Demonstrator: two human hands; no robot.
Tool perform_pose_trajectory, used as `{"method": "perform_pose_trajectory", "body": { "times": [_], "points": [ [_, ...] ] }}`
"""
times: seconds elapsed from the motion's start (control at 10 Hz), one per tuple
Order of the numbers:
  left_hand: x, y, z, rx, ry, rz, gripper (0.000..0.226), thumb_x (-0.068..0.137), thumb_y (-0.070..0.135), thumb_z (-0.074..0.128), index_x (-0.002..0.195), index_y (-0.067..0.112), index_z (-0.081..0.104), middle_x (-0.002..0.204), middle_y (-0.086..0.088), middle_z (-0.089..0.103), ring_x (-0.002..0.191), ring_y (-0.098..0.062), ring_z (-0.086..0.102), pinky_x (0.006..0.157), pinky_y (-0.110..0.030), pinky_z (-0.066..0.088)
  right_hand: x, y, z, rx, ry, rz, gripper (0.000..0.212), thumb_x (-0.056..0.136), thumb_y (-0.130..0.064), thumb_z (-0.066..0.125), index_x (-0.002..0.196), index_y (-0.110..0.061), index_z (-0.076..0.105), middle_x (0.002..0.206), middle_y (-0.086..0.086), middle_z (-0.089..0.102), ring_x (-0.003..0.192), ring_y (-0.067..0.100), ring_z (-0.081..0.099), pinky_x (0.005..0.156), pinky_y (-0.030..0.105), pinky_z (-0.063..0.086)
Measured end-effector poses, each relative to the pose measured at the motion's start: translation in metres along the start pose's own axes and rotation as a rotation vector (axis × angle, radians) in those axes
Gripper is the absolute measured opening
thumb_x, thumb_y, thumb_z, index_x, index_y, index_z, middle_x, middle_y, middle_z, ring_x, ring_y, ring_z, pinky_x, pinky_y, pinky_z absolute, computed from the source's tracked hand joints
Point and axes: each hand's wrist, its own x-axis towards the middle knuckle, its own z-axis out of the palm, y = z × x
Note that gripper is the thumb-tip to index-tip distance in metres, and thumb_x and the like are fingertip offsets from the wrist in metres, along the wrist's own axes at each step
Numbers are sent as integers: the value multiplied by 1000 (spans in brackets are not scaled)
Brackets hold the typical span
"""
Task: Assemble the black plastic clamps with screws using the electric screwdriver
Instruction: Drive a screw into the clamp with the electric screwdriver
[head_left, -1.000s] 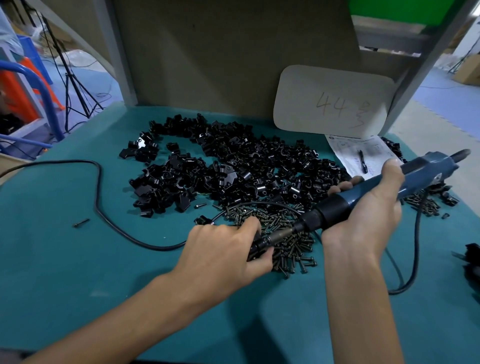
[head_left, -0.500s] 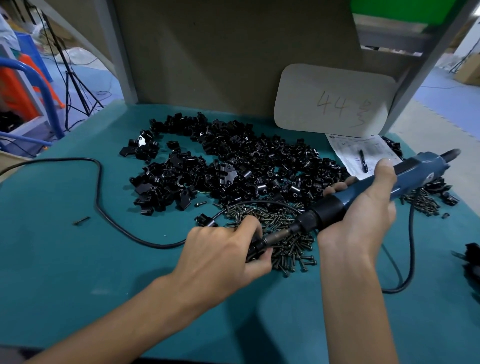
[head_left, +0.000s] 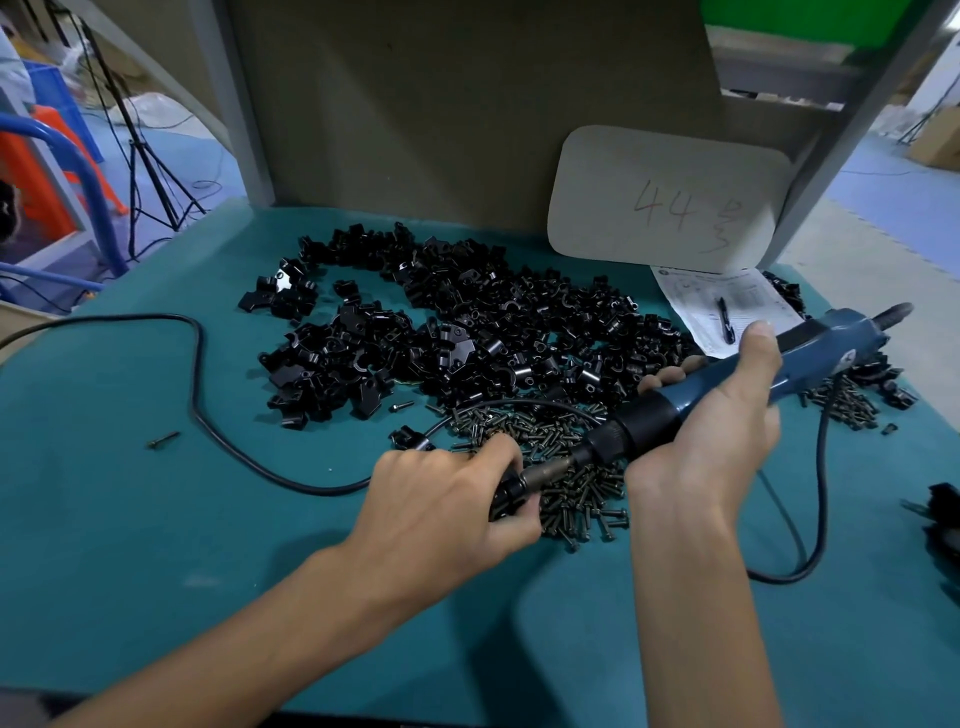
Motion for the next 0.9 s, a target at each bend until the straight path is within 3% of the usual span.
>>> {"method": "perform_pose_trajectory", "body": {
  "times": [0.1,0.2,0.4,0.5,0.6,0.7,0.8,0.9],
  "points": [
    [-2,0,1,-15,4,-14,26,76,50,51,75,25,62,42,9,50,35,-18,48,45,-20,29,5,6,0,21,28,-3,58,102,-48,57,140,-5,49,75,1,53,60,14,53,48,24,52],
    [-4,0,3,-39,27,-36,26,75,50,52,74,25,63,42,7,52,37,-19,51,43,-22,33,8,10,-1,80,44,-32,37,99,-41,65,118,-12,53,62,-4,54,53,13,52,51,28,50],
    [-4,-1,6,-46,71,-44,27,74,49,53,74,24,63,45,6,55,41,-21,55,43,-25,40,9,11,1,63,34,-42,38,97,-43,67,118,-14,54,60,-5,57,51,13,54,52,28,51],
    [-5,0,3,-82,4,-91,30,74,54,55,78,25,62,51,5,58,49,-20,58,49,-29,45,10,9,-1,79,3,-18,43,95,-48,69,117,-14,53,65,-3,56,53,13,54,53,28,52],
    [2,-2,-2,-535,-340,-241,40,72,60,61,80,21,61,57,6,57,52,-10,51,54,-32,43,13,6,-5,74,-70,-15,57,90,-60,68,121,-15,52,73,-1,56,58,14,55,57,30,54],
    [12,-14,-4,-863,-714,-244,41,72,53,70,78,13,64,60,8,51,55,-11,43,55,-31,33,25,0,-16,44,-114,-77,57,89,-55,73,126,-17,51,75,-2,58,58,14,57,58,31,56],
    [12,-29,-2,-834,-769,-251,48,74,60,72,80,14,63,64,5,51,59,-11,45,57,-32,34,52,-5,-42,-272,-152,-89,42,90,-29,78,122,-19,52,93,6,63,65,19,62,56,31,57],
    [15,-35,8,-687,-665,-312,50,70,72,69,88,26,62,71,5,61,62,-11,56,61,-41,49,72,9,-77,-943,-348,-53,26,88,-13,74,104,-22,55,103,16,64,72,24,60,58,37,57]
  ]
}}
